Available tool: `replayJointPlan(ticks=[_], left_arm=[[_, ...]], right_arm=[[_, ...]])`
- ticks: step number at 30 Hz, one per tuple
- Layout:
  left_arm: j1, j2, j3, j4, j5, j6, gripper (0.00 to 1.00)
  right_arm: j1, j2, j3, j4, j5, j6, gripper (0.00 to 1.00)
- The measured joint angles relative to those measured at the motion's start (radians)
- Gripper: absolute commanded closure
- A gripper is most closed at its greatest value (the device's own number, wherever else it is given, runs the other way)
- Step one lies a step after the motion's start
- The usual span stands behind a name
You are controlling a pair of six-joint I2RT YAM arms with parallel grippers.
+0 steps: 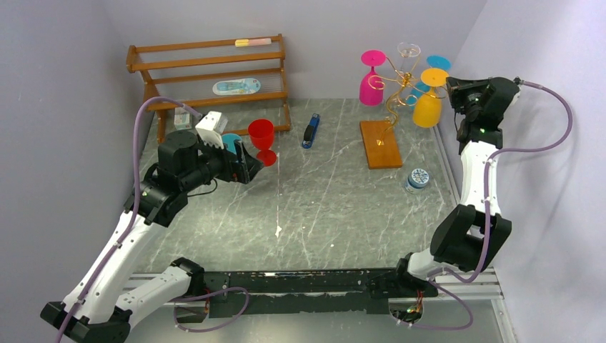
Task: Take the wine glass off the wine glass rack
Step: Pick up the wine glass from the wine rack.
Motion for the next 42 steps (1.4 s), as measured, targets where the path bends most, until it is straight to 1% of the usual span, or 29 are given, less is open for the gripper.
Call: replayJointPlan(ticks=[7, 17, 30, 42], left_arm=[[0.0, 0.001, 0.0, 0.0, 0.0, -0.002, 0.03], [0.0, 0.006, 0.0, 0.0, 0.0, -0.002, 0.03], [0.0, 0.011, 0.0, -0.001, 0.0, -0.001, 0.03], [0.0, 0.011, 0.0, 0.0, 0.003, -0.009, 0.03]], right_arm=[[0.029, 0.016, 0.003, 0.003, 0.0, -0.009, 1.0], [0.033, 0.023, 0.016, -0.003, 0.027, -0.033, 1.0], [0.033, 0.025, 0.035, -0.003, 0.106, -0.046, 1.0], [0.033, 0.019, 0.06, -0.023, 0.185, -0.093, 1.0]])
